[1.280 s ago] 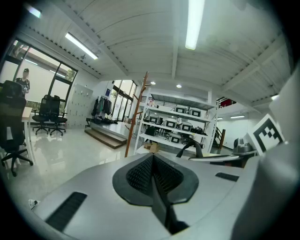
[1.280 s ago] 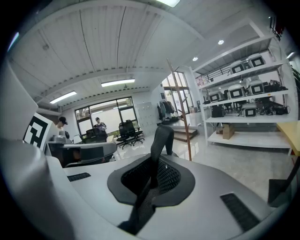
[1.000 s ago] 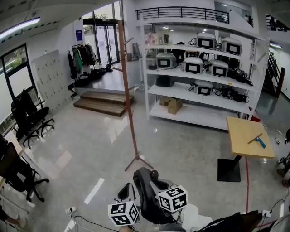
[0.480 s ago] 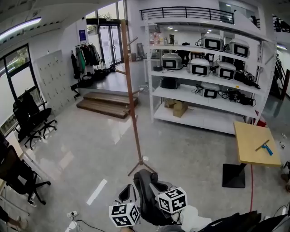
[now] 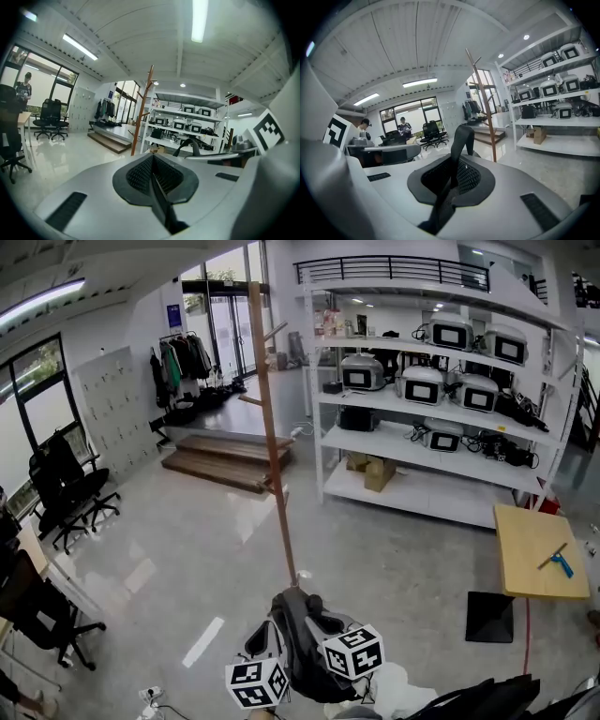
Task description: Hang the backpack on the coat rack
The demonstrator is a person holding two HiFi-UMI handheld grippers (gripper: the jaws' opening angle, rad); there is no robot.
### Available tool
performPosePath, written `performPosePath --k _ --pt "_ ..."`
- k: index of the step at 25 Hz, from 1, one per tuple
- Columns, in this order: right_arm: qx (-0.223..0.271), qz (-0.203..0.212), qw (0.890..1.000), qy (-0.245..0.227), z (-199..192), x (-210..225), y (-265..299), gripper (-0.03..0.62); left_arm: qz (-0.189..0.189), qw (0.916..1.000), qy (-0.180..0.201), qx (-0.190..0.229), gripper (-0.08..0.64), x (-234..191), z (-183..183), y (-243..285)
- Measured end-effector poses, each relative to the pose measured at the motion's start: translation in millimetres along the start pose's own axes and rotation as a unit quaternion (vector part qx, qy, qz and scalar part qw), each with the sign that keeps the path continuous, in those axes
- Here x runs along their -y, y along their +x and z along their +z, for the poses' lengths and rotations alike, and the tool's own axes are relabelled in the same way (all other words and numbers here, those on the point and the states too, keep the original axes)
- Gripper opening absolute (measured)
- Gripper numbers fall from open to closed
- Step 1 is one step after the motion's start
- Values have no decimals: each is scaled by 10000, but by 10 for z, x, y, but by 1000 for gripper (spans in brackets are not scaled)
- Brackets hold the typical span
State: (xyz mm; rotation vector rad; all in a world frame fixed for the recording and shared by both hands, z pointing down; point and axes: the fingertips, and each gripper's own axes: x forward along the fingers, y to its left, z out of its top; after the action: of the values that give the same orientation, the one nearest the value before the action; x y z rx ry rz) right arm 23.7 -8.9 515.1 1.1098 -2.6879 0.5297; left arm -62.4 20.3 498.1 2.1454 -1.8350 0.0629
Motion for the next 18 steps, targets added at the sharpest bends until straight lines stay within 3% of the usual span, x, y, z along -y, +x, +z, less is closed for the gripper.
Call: performPosePath --k 18 --pt "-214 390 9989 -129 222 480 638 23 292 9995 -63 -21 3 -188 138 826"
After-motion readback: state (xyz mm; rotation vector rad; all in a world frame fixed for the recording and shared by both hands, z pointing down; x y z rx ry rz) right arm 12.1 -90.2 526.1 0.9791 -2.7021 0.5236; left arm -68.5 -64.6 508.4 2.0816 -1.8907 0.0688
